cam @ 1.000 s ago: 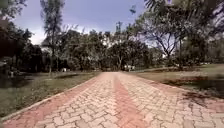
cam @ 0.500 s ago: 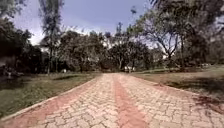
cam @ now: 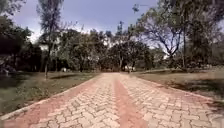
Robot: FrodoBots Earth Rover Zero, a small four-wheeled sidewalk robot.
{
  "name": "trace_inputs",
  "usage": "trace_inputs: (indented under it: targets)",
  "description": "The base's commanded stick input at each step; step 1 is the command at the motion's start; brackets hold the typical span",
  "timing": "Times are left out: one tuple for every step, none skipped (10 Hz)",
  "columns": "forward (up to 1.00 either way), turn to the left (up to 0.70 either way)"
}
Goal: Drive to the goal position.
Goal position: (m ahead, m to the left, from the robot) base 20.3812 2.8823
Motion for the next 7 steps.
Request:
trace_inputs:
  targets:
    - [0.70,0.00]
    - [0.70,0.00]
    - [0.70,0.00]
    - [0.70,0.00]
    - [0.70,0.00]
    - [0.70,0.00]
    - [0.70,0.00]
